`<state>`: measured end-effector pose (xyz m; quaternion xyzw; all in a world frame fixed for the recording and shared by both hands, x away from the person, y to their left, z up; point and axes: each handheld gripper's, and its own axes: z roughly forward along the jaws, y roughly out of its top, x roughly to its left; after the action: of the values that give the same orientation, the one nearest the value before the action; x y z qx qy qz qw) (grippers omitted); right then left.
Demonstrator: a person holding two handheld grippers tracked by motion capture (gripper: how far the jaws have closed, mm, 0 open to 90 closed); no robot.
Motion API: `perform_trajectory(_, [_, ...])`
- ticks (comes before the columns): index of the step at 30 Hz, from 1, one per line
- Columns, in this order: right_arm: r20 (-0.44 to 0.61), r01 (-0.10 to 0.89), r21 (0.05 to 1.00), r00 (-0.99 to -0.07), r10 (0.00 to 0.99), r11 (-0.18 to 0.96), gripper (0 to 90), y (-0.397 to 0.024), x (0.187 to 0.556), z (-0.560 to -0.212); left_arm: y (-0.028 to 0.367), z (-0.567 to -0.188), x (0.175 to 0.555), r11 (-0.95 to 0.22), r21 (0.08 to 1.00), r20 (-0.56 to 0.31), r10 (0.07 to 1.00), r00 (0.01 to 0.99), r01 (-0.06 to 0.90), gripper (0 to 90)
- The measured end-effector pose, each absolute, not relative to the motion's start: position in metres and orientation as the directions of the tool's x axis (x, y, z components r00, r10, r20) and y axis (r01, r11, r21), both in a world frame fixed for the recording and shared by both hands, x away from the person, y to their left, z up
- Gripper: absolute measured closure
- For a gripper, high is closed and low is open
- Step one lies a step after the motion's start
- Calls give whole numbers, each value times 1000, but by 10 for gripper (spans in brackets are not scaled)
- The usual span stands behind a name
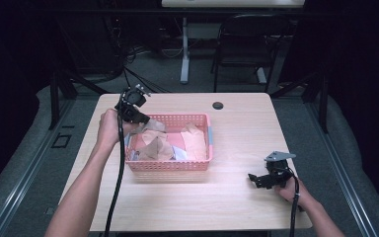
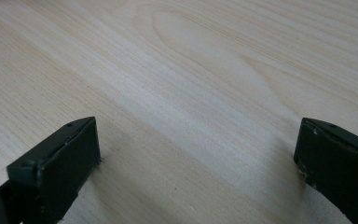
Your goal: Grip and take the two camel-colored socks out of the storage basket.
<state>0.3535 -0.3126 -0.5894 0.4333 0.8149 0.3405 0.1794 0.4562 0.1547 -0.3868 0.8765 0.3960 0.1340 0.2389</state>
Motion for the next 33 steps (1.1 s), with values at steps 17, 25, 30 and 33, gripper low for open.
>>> perform_trajectory(17, [3, 584, 711, -560, 829, 392, 0, -313, 353, -589, 163, -352, 448, -563, 573, 73, 758, 648, 595, 895])
perform_trajectory(25, [3, 584, 710, -561, 828, 393, 0, -313, 354, -589, 178, -341, 445, -539, 587, 69, 776, 626, 603, 896])
perform_trajectory(30, [2, 584, 710, -560, 828, 393, 0, -313, 354, -589, 191, -336, 442, -520, 599, 69, 791, 608, 609, 895])
perform_trajectory(33, [2, 584, 711, -560, 828, 393, 0, -313, 354, -589, 198, -333, 441, -513, 600, 75, 800, 596, 613, 895])
